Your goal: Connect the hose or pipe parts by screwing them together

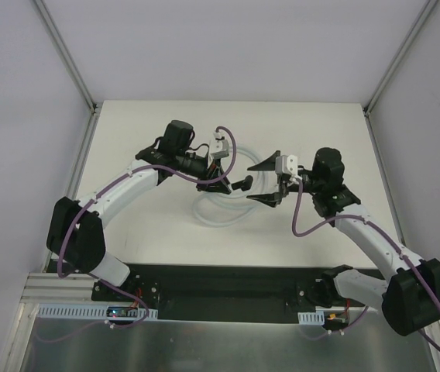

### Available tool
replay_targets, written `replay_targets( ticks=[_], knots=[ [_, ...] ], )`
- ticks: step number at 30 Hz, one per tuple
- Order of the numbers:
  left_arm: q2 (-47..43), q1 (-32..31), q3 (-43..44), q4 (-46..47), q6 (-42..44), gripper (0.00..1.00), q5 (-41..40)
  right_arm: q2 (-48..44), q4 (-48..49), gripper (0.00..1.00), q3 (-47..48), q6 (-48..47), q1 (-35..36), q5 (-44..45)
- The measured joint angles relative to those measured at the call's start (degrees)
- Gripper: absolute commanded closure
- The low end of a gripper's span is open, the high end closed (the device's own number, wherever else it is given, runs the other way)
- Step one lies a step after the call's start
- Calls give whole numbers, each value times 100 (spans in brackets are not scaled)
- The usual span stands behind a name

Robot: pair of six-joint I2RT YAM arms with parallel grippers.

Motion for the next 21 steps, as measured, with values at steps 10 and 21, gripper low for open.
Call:
replay_targets(
  ticks=[10, 21],
  knots=[
    [153, 2, 61, -28, 52, 100, 4, 354, -286, 49, 120, -31, 138, 245],
    [247, 4, 177, -251, 275, 100, -332, 708, 935, 91, -22, 2107, 227, 850]
  ],
)
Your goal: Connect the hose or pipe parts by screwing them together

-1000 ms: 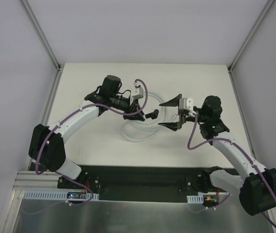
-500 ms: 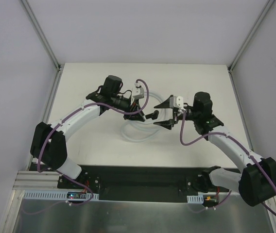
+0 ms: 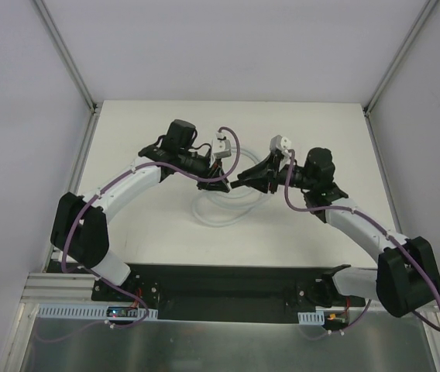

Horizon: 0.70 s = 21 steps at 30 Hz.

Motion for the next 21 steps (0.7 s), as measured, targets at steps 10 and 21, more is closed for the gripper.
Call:
replay_targets(
  ticks=[10, 21],
  knots=[
    [15, 28, -2, 120, -2, 100, -588, 525, 828, 99, -170, 3073, -15, 1290],
    [-166, -160, -302, 479, 52, 100, -1327, 793, 391, 57, -160, 5569, -52, 2188]
  ],
)
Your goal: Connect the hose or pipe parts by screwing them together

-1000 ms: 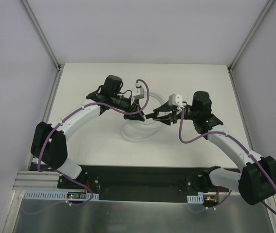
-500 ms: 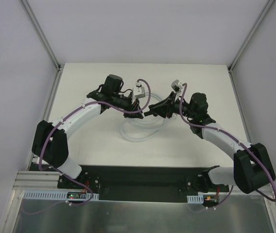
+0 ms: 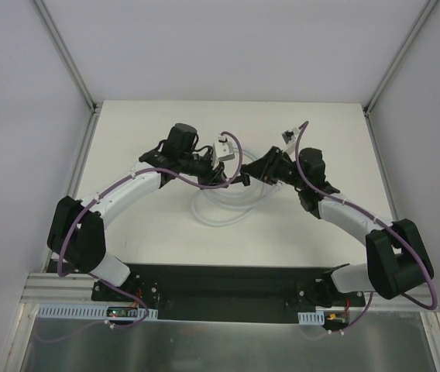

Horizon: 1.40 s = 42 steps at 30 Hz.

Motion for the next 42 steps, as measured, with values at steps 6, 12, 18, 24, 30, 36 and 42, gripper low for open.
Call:
replay_targets(
  ticks=[6, 12, 18, 24, 30, 36, 42],
  knots=[
    [-37, -4, -26, 391, 7, 100, -33, -212, -122, 32, -26, 391, 26, -203],
    [-39, 120, -48, 597, -184, 100, 299, -1165, -483, 21, -258, -807, -321, -485],
    [-59, 197, -57, 455, -275, 100, 588, -1971, -400, 13, -431, -2702, -599, -544],
    [-83, 234, -55, 404, -505, 100, 1228, -2251, 271, 12, -789, -5104, -597, -1657],
    [-81, 271, -48, 223, -603, 100, 1716, -2216, 190, 11, -785, -6537, -538, -2494],
    [-81, 271, 35, -42, -605, 100, 1967, -2129, -1040, 11, -238, -7897, -251, -2677],
    [-81, 297, 146, -238, -573, 100, 2100, -1904, -2164, 13, 273, -8918, -24, -2614]
  ],
)
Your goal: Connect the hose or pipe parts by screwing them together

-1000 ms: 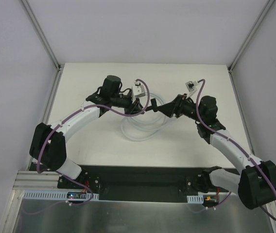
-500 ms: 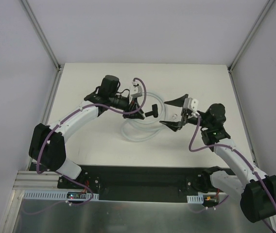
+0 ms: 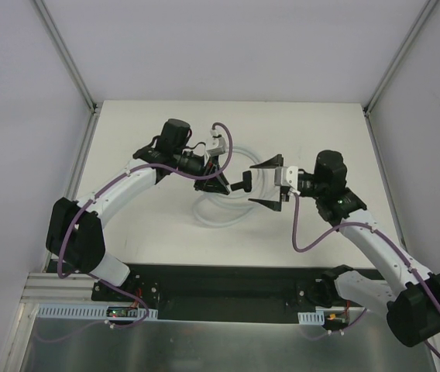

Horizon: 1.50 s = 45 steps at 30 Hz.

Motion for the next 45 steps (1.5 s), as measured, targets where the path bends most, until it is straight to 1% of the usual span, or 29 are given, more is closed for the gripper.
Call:
replay_targets(
  ticks=[3, 9, 12, 13, 15, 16, 18, 19, 23, 26, 29, 30, 31, 34, 35, 38, 45],
  knots=[
    [0, 11, 9, -46, 35, 100, 17, 57, -400, 14, 98, -326, 35, 81],
    [9, 22, 28, -127, 61, 100, 37, 232, -953, 20, 199, -824, 162, 323],
    [26, 44, 31, -205, 61, 100, 57, 337, -1045, 27, 278, -940, 260, 422],
    [37, 48, 31, -219, 63, 100, 70, 372, -1051, 37, 315, -953, 286, 444],
    [52, 46, 37, -219, 66, 100, 83, 433, -1034, 49, 363, -960, 334, 483],
    [52, 44, 37, -251, 70, 100, 103, 463, -1005, 60, 382, -955, 348, 516],
    [52, 44, 39, -269, 74, 100, 83, 496, -951, 69, 391, -905, 354, 511],
    [59, 50, 44, -254, 79, 100, 33, 507, -914, 75, 393, -839, 363, 498],
    [63, 74, 61, -299, 94, 100, -44, 560, -664, 82, 389, -540, 389, 505],
    [63, 74, 120, -332, 125, 100, -131, 568, -297, 86, 306, -39, 387, 542],
    [63, 68, 186, -367, 208, 100, -323, 623, 267, 89, 153, 728, 365, 669],
    [63, 68, 203, -382, 247, 100, -409, 682, 444, 92, 131, 999, 358, 713],
    [63, 68, 214, -398, 282, 100, -481, 758, 619, 99, 122, 1357, 348, 767],
    [63, 74, 234, -433, 385, 100, -754, 1040, 1029, 99, 131, 2492, 319, 1010],
    [63, 72, 234, -448, 404, 100, -859, 1167, 1106, 99, 173, 2973, 304, 1104],
    [63, 61, 234, -472, 481, 100, -1137, 1443, 1263, 99, 267, 3991, 267, 1287],
    [33, -127, 236, -457, 603, 100, -1650, 1545, 1458, 94, 225, 5845, 203, 1792]
  ],
)
